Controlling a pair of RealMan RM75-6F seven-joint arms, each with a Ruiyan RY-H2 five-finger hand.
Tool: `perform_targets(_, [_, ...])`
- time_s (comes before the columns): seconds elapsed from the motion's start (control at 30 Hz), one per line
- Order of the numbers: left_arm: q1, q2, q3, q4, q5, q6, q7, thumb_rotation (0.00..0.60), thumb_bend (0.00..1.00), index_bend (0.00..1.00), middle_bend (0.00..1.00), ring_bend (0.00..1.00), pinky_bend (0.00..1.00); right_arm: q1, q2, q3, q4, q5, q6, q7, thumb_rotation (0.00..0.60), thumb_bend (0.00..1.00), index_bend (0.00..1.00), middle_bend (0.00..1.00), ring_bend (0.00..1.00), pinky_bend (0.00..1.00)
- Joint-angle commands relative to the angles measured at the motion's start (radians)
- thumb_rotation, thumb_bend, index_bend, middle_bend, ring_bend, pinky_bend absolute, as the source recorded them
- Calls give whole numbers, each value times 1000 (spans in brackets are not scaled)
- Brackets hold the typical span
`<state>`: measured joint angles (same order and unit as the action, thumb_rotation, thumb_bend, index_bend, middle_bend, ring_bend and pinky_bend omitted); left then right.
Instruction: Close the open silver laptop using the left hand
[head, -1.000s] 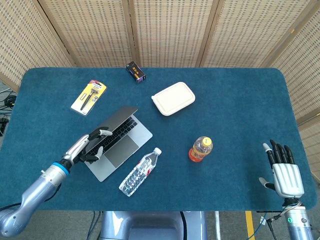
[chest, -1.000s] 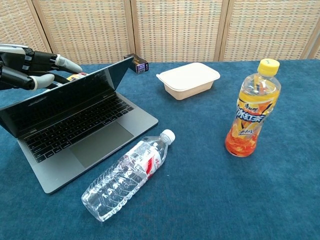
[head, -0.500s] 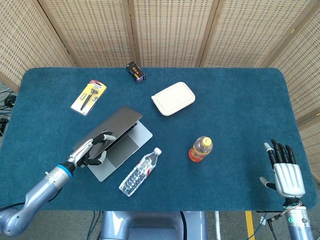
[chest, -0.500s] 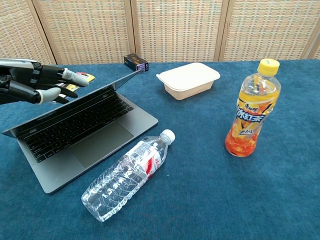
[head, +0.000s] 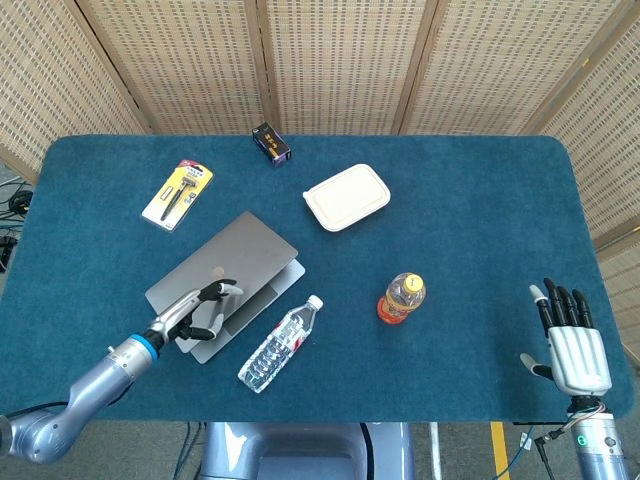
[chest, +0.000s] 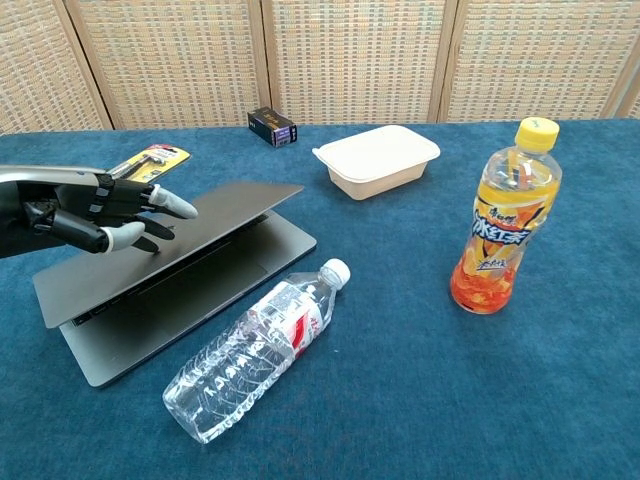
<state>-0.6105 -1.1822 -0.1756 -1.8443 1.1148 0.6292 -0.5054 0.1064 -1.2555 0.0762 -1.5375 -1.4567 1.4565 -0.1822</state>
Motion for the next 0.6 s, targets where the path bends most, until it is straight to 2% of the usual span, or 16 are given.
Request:
perform_targets(0.03, [-4,-7,4,7,-5,-5,3,600,641,210,89,126,95,0,0,0,1,1,-1,0,600,52,0,0,0,0])
perform_targets(0.6, [-19,-42,24,42,-28,-39,12,600,642,210,89,126,95,2,0,0,3,7,-10,0,600,53,0,0,0,0])
